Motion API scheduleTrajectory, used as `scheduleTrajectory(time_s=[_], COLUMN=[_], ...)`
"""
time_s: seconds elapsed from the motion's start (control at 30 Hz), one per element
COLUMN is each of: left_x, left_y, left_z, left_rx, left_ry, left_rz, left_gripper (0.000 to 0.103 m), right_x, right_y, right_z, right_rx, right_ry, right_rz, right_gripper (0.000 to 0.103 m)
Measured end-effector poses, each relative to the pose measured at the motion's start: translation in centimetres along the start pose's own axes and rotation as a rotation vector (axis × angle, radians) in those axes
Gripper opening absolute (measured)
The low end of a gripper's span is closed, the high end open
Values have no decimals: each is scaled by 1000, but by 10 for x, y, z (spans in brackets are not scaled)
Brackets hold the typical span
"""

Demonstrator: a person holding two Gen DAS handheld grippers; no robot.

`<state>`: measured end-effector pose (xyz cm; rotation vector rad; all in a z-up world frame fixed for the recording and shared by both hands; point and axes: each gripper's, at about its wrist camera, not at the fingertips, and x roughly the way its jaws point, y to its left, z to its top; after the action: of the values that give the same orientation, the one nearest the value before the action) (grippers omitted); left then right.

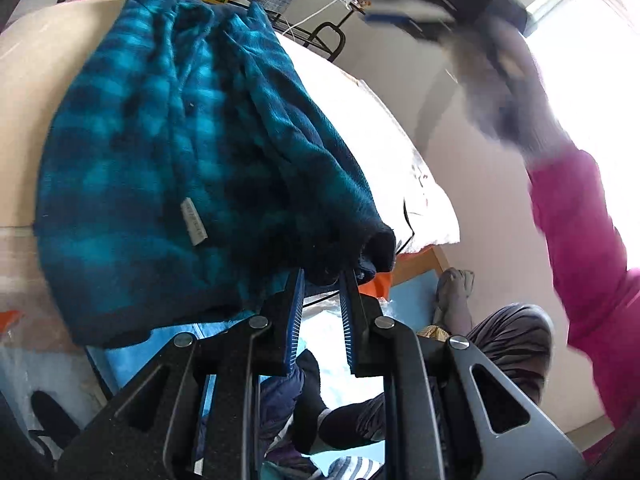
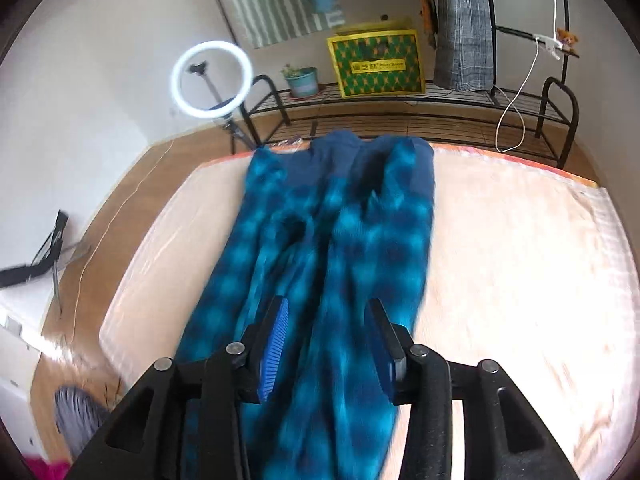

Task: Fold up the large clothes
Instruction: 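Lift the hem with both tools and fold it toward the collar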

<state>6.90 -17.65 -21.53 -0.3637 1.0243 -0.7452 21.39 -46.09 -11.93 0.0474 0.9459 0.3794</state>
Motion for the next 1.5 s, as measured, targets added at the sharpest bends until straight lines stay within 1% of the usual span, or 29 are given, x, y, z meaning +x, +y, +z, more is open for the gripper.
scheduleTrajectory(time_s=[0.07, 0.1, 0.13, 0.2, 0.27, 0.33, 0.4, 0.47, 0.5, 0.53, 0.57, 0.63, 0.7, 0.73, 0.8, 0.87, 0.93, 1.0, 1.03, 1.13, 1.2, 1.27, 1.33, 1.37, 1.4, 1.47, 1.5], left_x=[-3, -4, -3, 0, 10, 17, 27, 40, 50, 55, 59, 60, 53, 49, 50, 56, 52, 47, 45, 38, 34, 30, 33, 34, 33, 27, 21], left_y=[0, -2, -3, -7, -11, -14, -14, -10, -7, -6, -5, -1, 2, 6, 19, 29, 27, 21, 18, 14, 15, 18, 21, 22, 22, 23, 22], left_z=[3, 6, 8, 15, 26, 39, 50, 57, 60, 60, 59, 53, 40, 33, 22, 20, 20, 21, 21, 21, 23, 19, 14, 12, 9, 8, 9], left_rx=[-11, -10, -7, -16, -25, -43, -48, -61, -71, -70, -66, -63, -51, -53, -90, -123, -107, -74, -62, -33, -23, -16, -15, -12, -7, 4, 13], left_ry=[7, 10, 9, 12, 37, 43, 60, 95, 117, 128, 139, 136, 128, 123, 130, 134, 113, 98, 94, 75, 63, 67, 90, 100, 104, 93, 81], left_rz=[-4, -7, -6, -18, -33, -43, -32, -30, -31, -21, -17, -23, 3, 21, 34, 36, 47, 58, 62, 85, 100, 113, 123, 124, 128, 132, 138], left_gripper=[19, 28, 40, 47, 47, 47, 47, 47, 29, 0, 0, 0, 0, 0, 0, 0, 0, 0, 0, 0, 0, 0, 0, 0, 0, 0, 0], right_x=[-21, -31, -39, -47, -51, -51, -48, -47, -46, -44, -42, -39, -37, -35, -30, -19, -2, 14, 26, 56, 72, 86, 89, 87, 81, 68, 56], right_y=[4, 3, 1, 1, 3, 6, 6, 8, 7, 6, 4, 2, 1, 0, -1, 1, 10, 23, 30, 46, 51, 60, 76, 81, 81, 78, 82], right_z=[-32, -47, -57, -84, -109, -135, -153, -170, -175, -179, -182, -183, -182, -179, -171, -162, -155, -150, -148, -148, -155, -168, -179, -179, -174, -168, -164], right_rx=[-5, 6, 14, 33, 46, 65, 80, 81, 83, 90, 96, 90, 83, 83, 81, 85, 65, 8, -22, -77, -82, -113, -218, -247, -218, -156, -169], right_ry=[1, 1, 6, 18, 40, 63, 80, 85, 89, 95, 100, 107, 105, 100, 87, 74, 83, 78, 81, 131, 180, 216, 200, 207, 215, 201, 169], right_rz=[-5, -3, 2, 5, -2, 14, 29, 13, 10, 13, 11, 1, -8, -7, -4, 7, 19, -11, -48, -87, -63, -74, -146, -162, -143, -113, -144], right_gripper=[42, 42, 42, 42, 42, 42, 42, 42, 42, 42, 42, 42, 42, 42, 42, 43, 43, 43, 42, 42, 41, 41, 41, 41, 41, 38, 38])
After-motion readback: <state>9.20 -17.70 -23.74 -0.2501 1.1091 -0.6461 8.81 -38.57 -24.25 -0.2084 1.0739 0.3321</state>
